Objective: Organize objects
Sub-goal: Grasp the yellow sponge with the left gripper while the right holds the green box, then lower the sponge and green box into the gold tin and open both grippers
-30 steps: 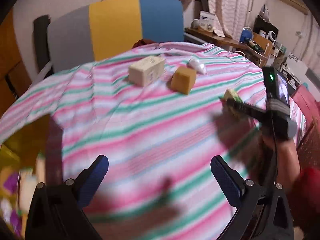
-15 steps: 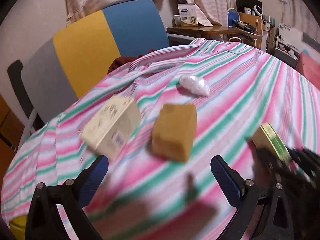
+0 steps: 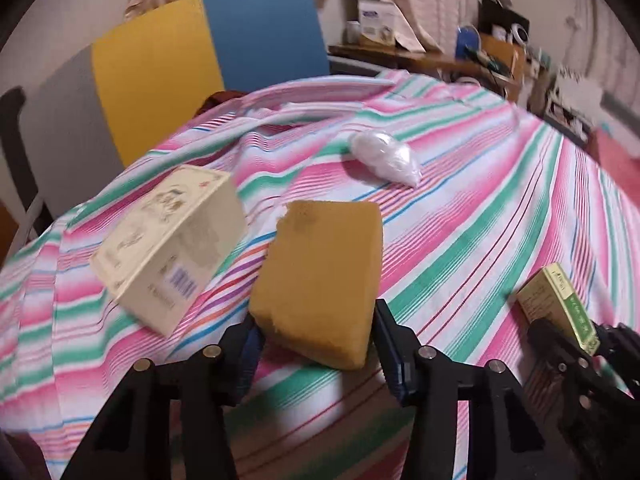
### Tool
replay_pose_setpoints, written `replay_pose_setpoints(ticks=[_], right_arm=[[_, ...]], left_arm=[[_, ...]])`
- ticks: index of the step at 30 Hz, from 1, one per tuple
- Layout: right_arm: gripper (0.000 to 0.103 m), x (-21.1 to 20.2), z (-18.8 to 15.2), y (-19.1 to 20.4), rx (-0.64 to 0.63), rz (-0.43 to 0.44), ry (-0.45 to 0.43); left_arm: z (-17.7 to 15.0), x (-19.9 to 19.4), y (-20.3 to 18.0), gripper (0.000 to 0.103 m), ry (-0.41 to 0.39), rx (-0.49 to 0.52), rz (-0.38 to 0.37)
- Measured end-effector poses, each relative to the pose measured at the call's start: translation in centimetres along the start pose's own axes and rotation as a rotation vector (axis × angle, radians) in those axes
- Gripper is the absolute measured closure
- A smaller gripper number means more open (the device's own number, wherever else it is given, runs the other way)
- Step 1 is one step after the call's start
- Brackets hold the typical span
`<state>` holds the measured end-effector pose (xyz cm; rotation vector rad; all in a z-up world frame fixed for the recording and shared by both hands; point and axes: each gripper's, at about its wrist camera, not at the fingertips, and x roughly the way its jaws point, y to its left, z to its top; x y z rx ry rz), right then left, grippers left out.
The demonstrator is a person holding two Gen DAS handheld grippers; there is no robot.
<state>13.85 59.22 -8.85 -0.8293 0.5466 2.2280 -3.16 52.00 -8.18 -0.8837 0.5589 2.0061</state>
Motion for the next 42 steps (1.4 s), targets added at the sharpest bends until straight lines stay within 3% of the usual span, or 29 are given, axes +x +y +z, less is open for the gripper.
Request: replay_pose_setpoints(ticks=[10,17,27,34,38,42], right_arm=[[0.073,-0.2,0.1,0.5,-0.032,-0.061,-0.015],[0.073,-1.1,-0.2,2.6,-0.133,-0.060,-0.063],[0.073,-1.0,-0.3,3.7,-0.189,-0.084,-0.064],[0.073,-0.9,-0.5,4.7,-0.237,-0.116,-0.061],[0.073,-1.2,-0.7,5.3,-0.280,-0.095,-0.075],[0.073,-1.8,-0.9,6.0,-0.319,-0.061,-0.105]], left_arm=[[-4.8,-3.4,0.7,0.051,-0.031,-0.012,0.052],[-8.3,-6.2,1.0,0.051,-0.058,-0.009,0.075],[-12.9,-10.7,1.7,0.051,-0.072,-0.071,0.041],[-16.5,-13.8,1.6,0.051,-0.093,-0.059,0.037],[-17.5,-15.4,3.0,0.051,-0.093,-0.137,0.024],[-18.1,-17.4,3.9,0.051,-0.122,-0.141,0.050]])
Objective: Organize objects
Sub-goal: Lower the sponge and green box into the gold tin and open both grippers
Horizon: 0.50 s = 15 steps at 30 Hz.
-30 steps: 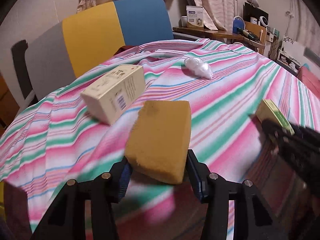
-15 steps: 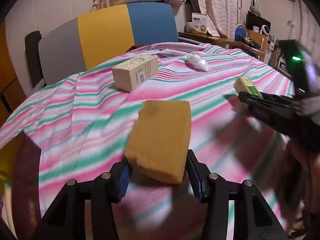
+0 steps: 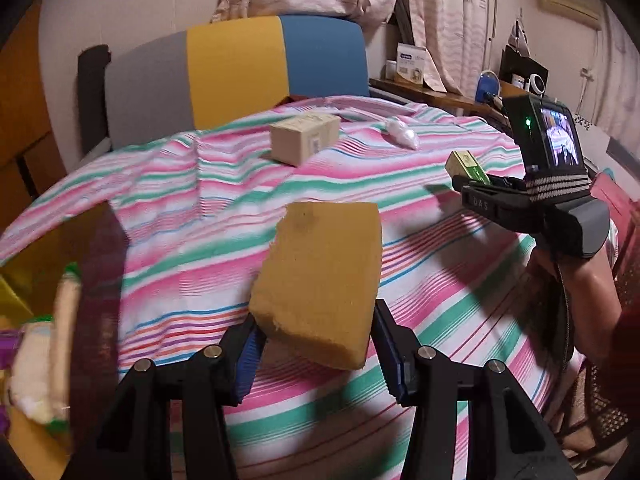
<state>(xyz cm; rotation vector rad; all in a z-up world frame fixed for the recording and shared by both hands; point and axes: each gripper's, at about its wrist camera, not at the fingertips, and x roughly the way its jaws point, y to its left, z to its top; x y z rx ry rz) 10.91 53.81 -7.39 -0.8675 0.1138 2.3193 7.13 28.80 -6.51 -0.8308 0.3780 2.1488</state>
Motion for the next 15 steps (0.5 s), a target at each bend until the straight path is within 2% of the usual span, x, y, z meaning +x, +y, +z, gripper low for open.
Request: replay_pose_setpoints(ticks=[4,15], right_arm=[[0.073,-0.6,0.1,0.9,-0.046,0.031,-0.022],[0.073,-1.1,0.0,4.7,-0.235,0.039,-0.017]], left_arm=[[-0.2,-2.2,1.4,0.051,-0.039,0.000,0.027],[-1.2,-6.6,9.5,0.051,-0.059,-0.196,0.110]])
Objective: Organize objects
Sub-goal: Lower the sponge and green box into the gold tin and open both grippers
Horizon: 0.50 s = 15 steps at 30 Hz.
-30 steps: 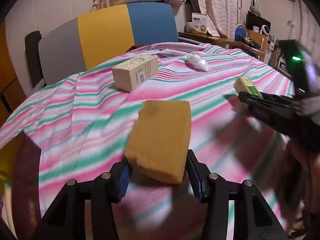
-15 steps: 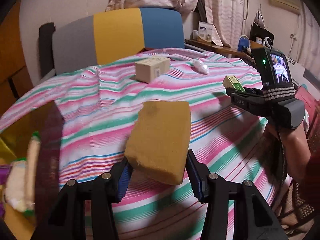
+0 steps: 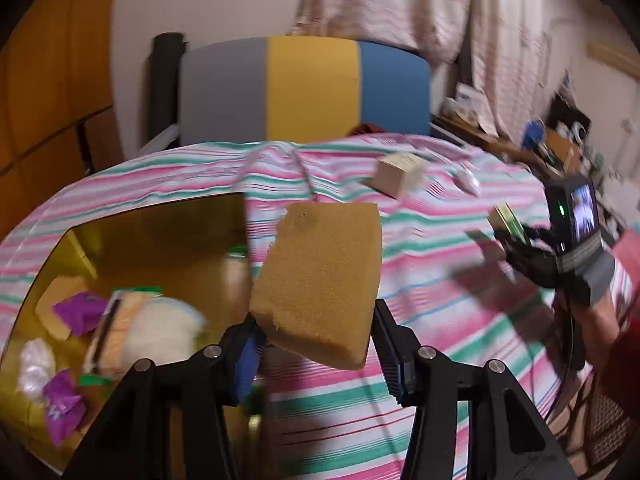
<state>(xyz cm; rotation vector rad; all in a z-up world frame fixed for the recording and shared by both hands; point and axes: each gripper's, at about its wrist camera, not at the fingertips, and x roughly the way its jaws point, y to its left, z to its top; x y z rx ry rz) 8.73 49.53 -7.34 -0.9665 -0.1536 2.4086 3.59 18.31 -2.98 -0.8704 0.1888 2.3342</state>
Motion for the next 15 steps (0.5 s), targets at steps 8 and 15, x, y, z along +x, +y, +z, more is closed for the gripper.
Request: replay_pose_setpoints(ticks=[8,15], right_arm=[[0.073,-2.6,0.7,1.5,0.072,0.123,0.020],[0.073,-6.4,2.1,6.6,0.123,0.324,-0.010]], left_arm=[[1.0,0.0,5.4,0.051,0.017,-0.127,0.066],[2.1,2.7,12.1,0.051,0.124,-0.291,0.106]])
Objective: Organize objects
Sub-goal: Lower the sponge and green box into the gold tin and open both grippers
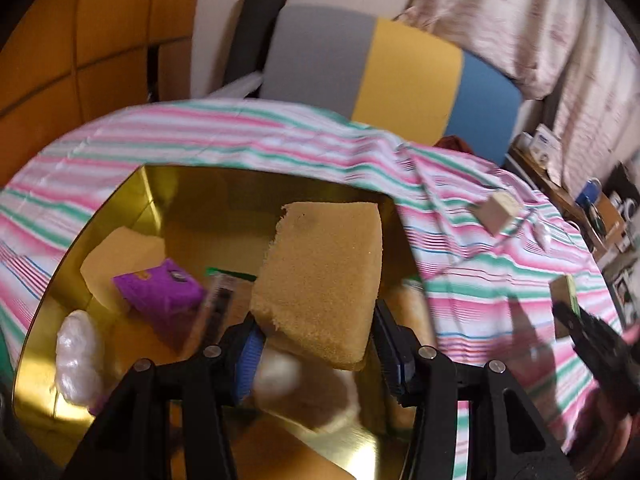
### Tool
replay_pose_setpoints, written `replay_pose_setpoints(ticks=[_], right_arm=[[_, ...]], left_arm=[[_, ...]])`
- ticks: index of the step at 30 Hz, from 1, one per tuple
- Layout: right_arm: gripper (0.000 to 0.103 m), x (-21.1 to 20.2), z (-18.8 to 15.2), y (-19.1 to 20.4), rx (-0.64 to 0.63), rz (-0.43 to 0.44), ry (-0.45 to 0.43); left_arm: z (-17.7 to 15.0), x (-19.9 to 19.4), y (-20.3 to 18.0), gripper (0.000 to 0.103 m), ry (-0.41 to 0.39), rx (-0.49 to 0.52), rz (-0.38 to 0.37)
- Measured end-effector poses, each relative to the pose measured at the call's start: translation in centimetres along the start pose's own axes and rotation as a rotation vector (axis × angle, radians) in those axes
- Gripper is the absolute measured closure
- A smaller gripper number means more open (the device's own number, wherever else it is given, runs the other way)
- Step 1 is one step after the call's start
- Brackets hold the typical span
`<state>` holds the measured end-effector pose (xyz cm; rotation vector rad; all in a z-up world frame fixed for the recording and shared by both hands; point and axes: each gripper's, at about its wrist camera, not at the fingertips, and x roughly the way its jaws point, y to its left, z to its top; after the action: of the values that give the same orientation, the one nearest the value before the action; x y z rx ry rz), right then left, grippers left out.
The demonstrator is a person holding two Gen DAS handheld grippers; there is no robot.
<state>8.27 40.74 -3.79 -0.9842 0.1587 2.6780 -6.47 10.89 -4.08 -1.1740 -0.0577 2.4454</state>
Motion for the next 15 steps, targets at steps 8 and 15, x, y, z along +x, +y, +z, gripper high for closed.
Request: replay_pose_setpoints(ticks=[8,15], right_arm=[[0.073,-1.5,2.2,8.3,-0.026,0.208,-0.018],[0.073,-2.5,4.0,13.6,-0.076,0.319,-0.029]], left_arm=[[3.2,3.1,5.3,0.051,0.112,-0.145,0.068],[5.4,5.6,7.7,0.046,0.169,-0.206,0.093]])
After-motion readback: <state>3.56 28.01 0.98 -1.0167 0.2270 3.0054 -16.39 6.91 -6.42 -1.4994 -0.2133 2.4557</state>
